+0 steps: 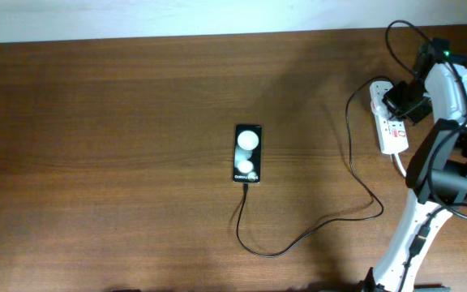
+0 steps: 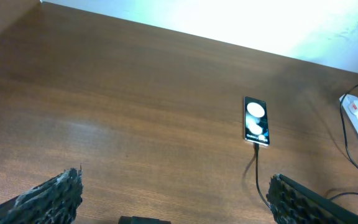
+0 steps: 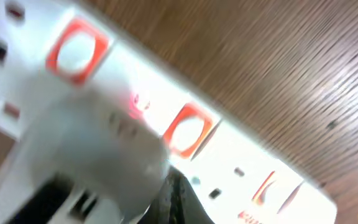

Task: Plug charger to phone and switch on socket

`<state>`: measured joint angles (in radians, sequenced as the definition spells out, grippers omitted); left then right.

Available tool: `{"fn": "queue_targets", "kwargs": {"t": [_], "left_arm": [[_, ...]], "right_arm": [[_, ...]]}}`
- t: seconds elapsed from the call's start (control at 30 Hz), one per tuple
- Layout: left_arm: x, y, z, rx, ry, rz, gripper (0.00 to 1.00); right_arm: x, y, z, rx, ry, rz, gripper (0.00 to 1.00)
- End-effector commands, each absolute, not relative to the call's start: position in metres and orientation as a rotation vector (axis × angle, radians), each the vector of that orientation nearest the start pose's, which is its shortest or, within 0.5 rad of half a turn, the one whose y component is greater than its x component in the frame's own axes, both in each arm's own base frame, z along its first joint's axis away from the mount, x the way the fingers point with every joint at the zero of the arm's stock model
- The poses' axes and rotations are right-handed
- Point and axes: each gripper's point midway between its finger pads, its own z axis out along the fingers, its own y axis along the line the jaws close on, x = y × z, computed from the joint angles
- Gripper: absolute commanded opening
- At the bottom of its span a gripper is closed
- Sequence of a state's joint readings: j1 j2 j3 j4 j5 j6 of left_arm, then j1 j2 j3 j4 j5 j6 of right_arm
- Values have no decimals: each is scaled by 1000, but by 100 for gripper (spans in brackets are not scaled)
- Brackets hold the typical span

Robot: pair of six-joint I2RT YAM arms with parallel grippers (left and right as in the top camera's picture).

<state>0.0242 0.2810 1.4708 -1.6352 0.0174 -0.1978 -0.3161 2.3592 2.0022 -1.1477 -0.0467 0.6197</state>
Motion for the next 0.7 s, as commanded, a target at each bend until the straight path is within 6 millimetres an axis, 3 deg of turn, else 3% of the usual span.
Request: {"fn": "queue_targets", "kwargs": {"t": [0.0, 0.1, 0.23, 0.3, 0.43, 0.5, 0.53, 0.67], "left_arm": [[21, -1, 332, -205, 1991, -115, 99], [19, -1, 332, -203, 1983, -116, 99], [4, -1, 331, -196, 1915, -121, 99], [-5, -2, 330, -189, 1870, -126, 99], [-28, -2, 326, -177, 1764, -132, 99], [-37, -3, 324, -173, 1732, -134, 99], [-40, -3, 326, -172, 1721, -134, 99], [-42, -3, 325, -173, 1726, -134, 99]], "right_arm": [[454, -97, -9, 1278, 2897, 226, 4], [435, -108, -5, 1286, 2951, 105, 4], [399, -141, 33, 1353, 2954, -162, 4], [391, -145, 50, 1370, 2940, -161, 4], [375, -138, 99, 1363, 2916, -145, 4], [364, -130, 132, 1342, 2886, -136, 4], [356, -119, 157, 1307, 2865, -110, 4], [327, -83, 214, 1163, 2803, -61, 4]]}}
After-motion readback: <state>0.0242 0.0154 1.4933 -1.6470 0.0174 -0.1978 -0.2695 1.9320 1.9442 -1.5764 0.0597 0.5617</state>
